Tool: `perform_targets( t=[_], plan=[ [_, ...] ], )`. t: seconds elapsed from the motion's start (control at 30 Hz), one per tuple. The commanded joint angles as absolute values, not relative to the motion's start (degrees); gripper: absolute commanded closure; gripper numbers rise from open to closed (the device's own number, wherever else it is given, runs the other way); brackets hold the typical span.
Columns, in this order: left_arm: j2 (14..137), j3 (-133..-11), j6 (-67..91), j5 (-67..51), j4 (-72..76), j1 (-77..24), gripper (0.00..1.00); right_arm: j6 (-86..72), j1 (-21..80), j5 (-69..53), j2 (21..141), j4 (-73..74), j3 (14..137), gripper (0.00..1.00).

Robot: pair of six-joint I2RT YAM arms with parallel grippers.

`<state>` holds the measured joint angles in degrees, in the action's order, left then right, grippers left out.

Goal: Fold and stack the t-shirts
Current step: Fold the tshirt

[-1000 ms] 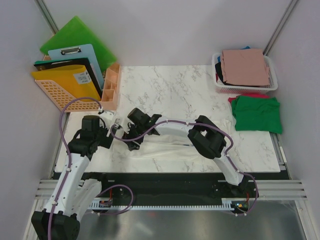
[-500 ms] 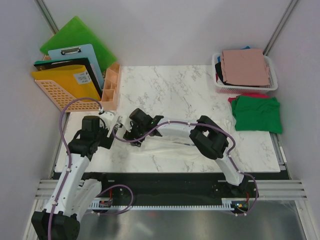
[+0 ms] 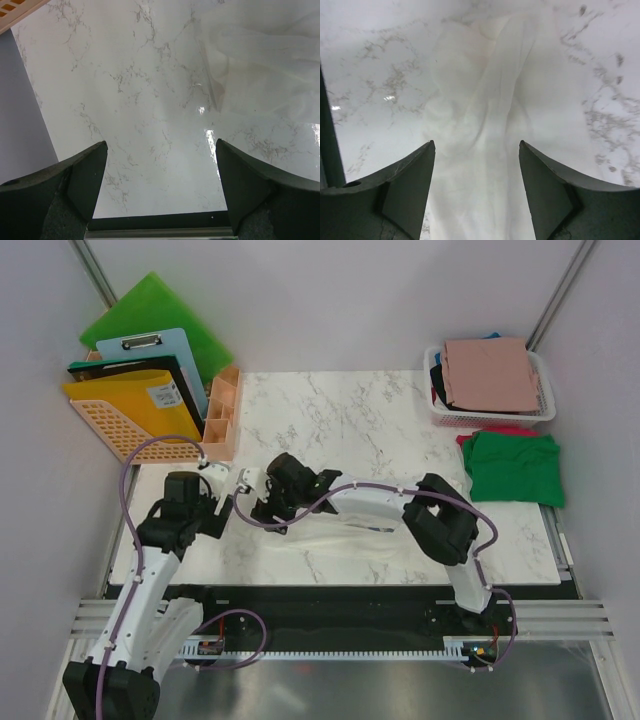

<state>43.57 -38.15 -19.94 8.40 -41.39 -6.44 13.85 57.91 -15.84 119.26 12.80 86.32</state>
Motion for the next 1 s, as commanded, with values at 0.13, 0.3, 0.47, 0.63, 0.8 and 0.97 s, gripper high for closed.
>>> perform_targets(
  t=[0.13, 0.3, 0.47, 0.63, 0.8, 0.97],
  plan=[
    [46.1, -38.5, -21.3, 5.6, -39.6, -6.0, 0.04, 16.5, 57.7, -12.2, 103.0, 12.1, 82.5, 0.19],
    [48.1, -39.9, -23.9, 0.2, -39.6, -6.0, 0.04, 21.2, 52.8, -13.1, 96.2, 18.6, 72.1, 0.02],
    [53.9, -43.6, -24.3, -7.5, -39.2, -6.1, 0.0, 22.8, 46.7, -10.4, 89.1, 22.6, 60.0, 0.02],
    [56.9, -45.5, -24.3, -11.8, -37.0, -6.1, 0.0, 22.9, 44.4, -6.1, 86.5, 25.7, 55.7, 0.02],
    [59.6, -45.9, -24.7, -14.9, -36.2, -6.2, 0.0, 22.6, 42.6, -2.5, 87.8, 25.0, 54.8, 0.02],
    [61.4, -44.3, -25.0, -16.3, -32.5, -7.4, 0.0, 21.6, 38.8, -2.5, 95.7, 24.7, 56.8, 0.02]
  ],
)
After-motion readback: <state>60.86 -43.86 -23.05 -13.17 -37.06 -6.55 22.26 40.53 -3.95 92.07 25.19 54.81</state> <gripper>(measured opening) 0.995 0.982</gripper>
